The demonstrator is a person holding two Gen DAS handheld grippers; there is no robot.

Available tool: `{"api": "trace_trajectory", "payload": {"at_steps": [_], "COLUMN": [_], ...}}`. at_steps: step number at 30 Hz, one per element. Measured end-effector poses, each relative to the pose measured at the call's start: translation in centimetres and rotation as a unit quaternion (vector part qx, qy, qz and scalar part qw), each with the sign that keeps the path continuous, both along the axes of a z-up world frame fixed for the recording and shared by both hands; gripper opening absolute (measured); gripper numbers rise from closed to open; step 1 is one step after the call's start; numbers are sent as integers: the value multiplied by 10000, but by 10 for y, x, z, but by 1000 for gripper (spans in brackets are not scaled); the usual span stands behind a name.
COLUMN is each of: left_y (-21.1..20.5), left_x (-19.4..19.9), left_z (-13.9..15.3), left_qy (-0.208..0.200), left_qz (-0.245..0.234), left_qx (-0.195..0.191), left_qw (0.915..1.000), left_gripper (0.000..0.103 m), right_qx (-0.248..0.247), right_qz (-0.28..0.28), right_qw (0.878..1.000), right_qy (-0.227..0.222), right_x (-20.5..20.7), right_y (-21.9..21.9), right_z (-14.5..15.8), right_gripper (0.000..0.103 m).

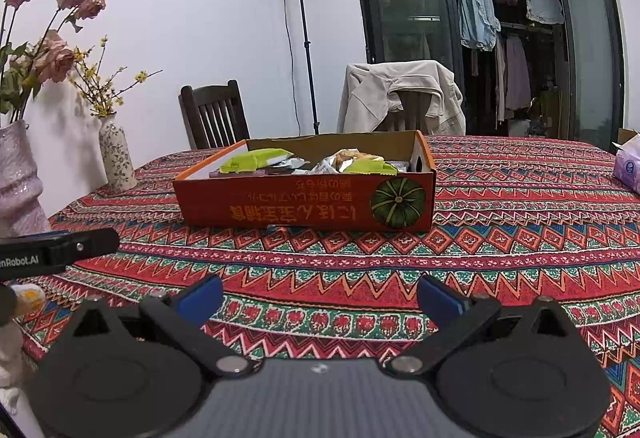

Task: Organize snacks

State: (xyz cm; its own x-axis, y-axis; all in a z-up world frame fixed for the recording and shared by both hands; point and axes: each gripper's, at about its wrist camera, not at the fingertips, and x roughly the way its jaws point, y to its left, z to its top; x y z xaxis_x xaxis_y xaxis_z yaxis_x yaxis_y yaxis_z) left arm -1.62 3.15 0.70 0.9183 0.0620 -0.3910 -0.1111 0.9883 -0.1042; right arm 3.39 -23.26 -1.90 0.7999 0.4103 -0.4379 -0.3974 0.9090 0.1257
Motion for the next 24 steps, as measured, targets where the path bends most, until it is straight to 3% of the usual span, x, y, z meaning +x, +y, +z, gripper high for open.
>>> {"api": "trace_trajectory", "payload": {"at_steps": [24], "left_y": [-3], "left_x": [-3], "left_z": [-1], "left_qy": [-86], "left_qz": [-14], "left_qx": [74], "left_qw": [9999], "left_gripper": [103], "right_qx": [-4], "right_qz": [-5], "right_qw": [10000], "right_qy": [-5], "right_x": [0], "right_y": [-1], "right_z": [0], "right_gripper": [103]}}
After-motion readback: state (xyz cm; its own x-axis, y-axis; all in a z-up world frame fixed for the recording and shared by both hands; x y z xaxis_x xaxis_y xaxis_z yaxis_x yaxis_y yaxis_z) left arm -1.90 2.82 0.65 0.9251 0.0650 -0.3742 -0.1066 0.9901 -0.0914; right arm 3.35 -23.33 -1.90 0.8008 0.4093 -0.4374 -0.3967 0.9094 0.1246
